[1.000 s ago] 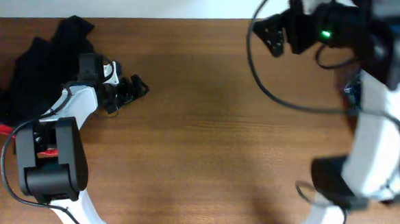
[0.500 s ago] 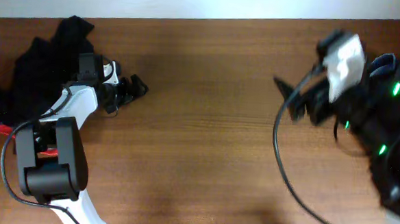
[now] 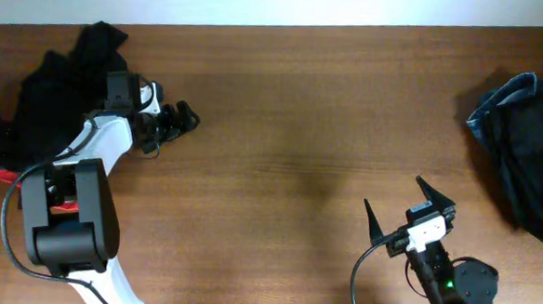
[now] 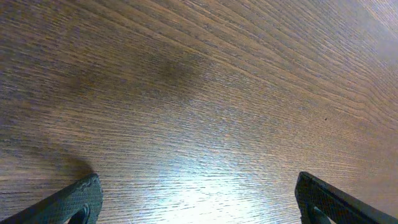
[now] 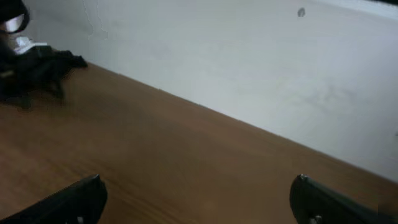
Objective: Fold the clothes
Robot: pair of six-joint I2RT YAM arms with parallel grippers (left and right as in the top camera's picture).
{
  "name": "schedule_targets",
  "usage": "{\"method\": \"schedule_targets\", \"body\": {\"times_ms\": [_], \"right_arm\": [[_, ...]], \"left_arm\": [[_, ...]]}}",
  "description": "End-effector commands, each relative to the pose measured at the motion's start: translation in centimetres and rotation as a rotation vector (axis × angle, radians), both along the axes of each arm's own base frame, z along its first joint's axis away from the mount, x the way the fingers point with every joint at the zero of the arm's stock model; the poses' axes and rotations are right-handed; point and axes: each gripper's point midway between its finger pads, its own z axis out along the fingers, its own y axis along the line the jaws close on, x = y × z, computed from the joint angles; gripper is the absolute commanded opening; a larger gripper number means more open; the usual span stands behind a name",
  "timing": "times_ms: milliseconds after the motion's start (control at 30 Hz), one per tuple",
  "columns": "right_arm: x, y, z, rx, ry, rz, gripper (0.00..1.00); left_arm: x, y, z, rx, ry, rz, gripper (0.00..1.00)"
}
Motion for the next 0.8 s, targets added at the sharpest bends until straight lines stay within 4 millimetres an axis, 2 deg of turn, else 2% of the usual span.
{"method": "schedule_targets", "body": {"times_ms": [0,67,767], "right_arm": [[0.3,-1.3,-2.5,0.12,0.044,-0.084,0.99],[0.6,-1.7,-4.8,0.141,0.064,-0.111,0.99],[0.6,-1.7,-4.7,0.142,0.062,-0.11,0.99]], "left_arm": [[-2.3,1.2,-3.9,0.054,0.113,0.028,0.99],[-2.3,1.2,-3.9,0.054,0.114,0.028,0.99],[-2.3,1.2,-3.9,0.054,0.114,0.029,0.99]]}}
